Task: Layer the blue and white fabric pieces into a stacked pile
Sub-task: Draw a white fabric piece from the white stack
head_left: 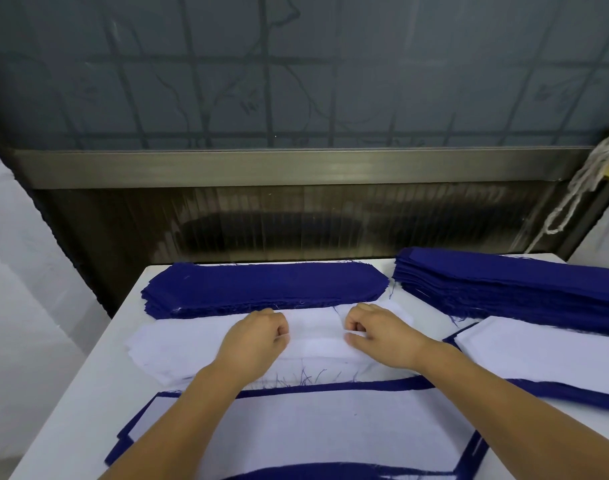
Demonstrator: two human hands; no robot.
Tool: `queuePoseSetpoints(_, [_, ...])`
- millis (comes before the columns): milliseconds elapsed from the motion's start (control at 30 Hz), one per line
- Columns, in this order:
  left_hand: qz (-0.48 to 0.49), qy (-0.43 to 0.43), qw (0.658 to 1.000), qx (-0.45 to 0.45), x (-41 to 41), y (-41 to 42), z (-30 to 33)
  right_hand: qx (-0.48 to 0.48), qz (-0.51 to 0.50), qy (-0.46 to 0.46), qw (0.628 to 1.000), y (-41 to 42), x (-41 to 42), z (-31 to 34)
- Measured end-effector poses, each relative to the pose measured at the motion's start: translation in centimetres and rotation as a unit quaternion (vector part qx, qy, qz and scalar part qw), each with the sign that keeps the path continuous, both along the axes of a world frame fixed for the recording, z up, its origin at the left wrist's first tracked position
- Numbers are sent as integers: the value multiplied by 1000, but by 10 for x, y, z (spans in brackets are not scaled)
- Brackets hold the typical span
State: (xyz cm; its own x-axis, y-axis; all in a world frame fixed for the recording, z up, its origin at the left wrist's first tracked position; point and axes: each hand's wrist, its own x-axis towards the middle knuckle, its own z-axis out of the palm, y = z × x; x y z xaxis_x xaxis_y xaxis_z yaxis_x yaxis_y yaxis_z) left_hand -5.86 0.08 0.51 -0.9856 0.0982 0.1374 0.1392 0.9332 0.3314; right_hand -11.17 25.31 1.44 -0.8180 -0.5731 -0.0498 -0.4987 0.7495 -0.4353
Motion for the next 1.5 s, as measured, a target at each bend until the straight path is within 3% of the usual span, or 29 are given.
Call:
queuePoseSetpoints(267, [119, -3, 993, -23, 28, -78, 4, -28, -4, -31, 999, 7, 2, 3])
queuePoseSetpoints(433, [141, -2, 990, -28, 44, -97, 11, -69, -40, -67, 995, 16, 10, 14])
queuePoseSetpoints(600, [93, -35, 995, 12, 75, -93, 25, -90, -28, -87, 992, 43, 40, 24])
queuePoseSetpoints(767, [-28, -195, 975, 103, 116, -93, 53, -102, -4, -157, 982, 81, 80, 40])
queuePoseSetpoints(867, [-33, -183, 974, 132, 119, -83, 59, -97, -21, -174, 980, 87, 87, 53])
queuePoseSetpoints(1000, [37, -21, 989, 140, 112, -72, 65, -155, -64, -73, 983, 76, 94, 66])
queuePoseSetpoints(1133, [29, 89, 986, 141, 120, -80, 69, -124, -10, 196, 973, 72, 109, 67])
queuePoseSetpoints(1200, [11, 76, 987, 138, 131, -85, 63, -96, 40, 279, 955, 76, 119, 52])
queuePoseSetpoints(1300, [-41, 5, 993, 114, 146, -86, 46, -66, 96, 322, 940, 81, 136, 18])
queuePoseSetpoints(1500, [-73, -22, 995, 71, 154, -82, 33, -43, 101, 283, 953, 85, 149, -9])
